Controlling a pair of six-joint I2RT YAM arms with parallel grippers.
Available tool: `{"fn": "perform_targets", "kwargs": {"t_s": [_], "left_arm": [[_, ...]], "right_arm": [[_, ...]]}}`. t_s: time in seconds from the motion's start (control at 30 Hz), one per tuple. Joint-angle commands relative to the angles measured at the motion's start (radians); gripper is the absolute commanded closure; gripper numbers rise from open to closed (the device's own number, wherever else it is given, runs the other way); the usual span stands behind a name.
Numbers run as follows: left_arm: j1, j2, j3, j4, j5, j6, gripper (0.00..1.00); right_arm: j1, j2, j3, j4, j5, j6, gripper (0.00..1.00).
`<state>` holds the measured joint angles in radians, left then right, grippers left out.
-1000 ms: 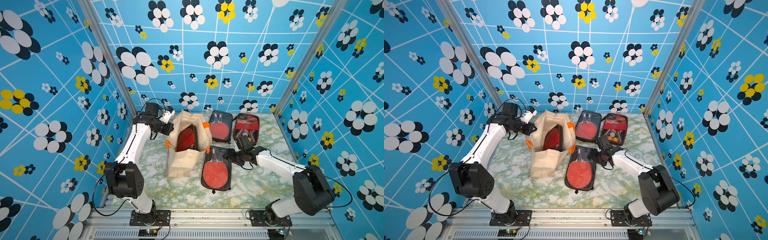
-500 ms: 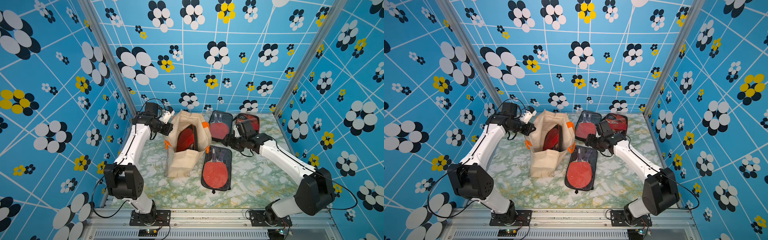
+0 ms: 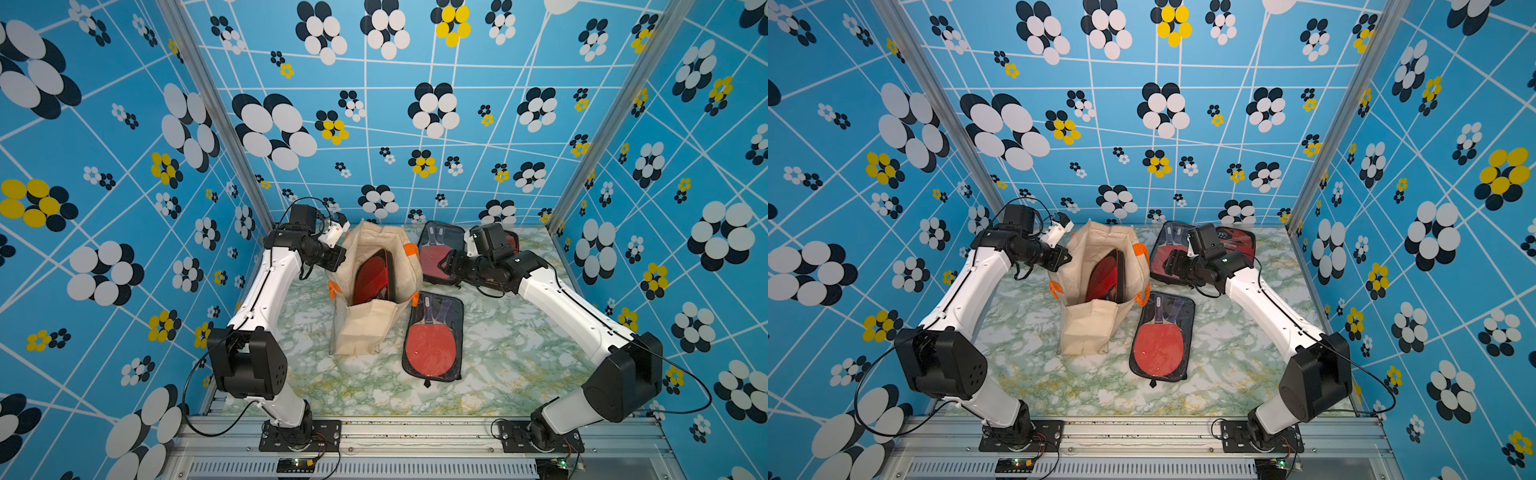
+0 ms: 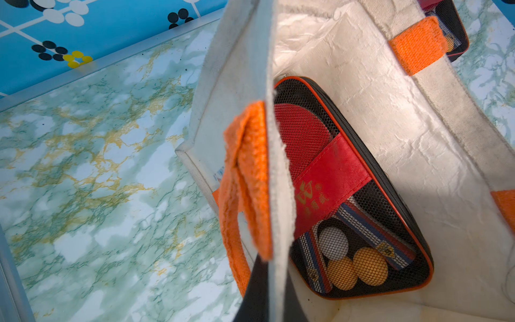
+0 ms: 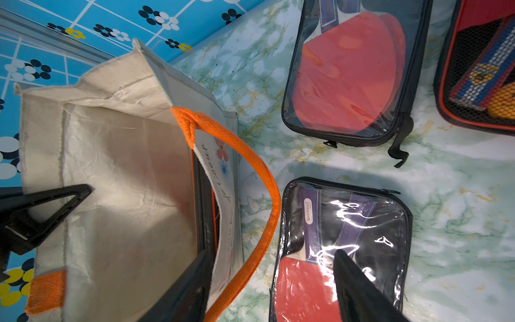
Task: Remove the ping pong set from the canvas bag
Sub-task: Place the ping pong set at the center of the board, then pick up the ping pong set from the canvas bag.
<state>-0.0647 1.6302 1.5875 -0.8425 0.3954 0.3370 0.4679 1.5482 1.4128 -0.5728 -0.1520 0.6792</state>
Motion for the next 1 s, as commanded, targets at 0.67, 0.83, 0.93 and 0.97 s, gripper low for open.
{"fn": "perform_targets", "kwargs": {"t_s": [0.67, 0.83, 0.93, 0.97], "left_arm": [[-0.053, -0.046, 0.036, -0.035, -0.004, 0.060, 1.00], [-0.063, -0.044, 0.039, -0.036, -0.007, 0.062, 1.00], [-0.067, -0.042, 0.037, -0.036, -0.007, 0.062, 1.00], [-0.069, -0.042, 0.037, -0.036, -0.007, 0.061, 1.00]], "right_arm": [[0.143, 0.204, 0.360, -0.043, -0.021, -0.023, 0.29], [0.177, 0.268, 0.415, -0.054, -0.027, -0.029, 0.29], [0.197, 0.312, 0.455, -0.080, -0.015, -0.039, 0.29], [0.203, 0.327, 0.469, -0.091, -0.007, -0.041, 0.29]]}}
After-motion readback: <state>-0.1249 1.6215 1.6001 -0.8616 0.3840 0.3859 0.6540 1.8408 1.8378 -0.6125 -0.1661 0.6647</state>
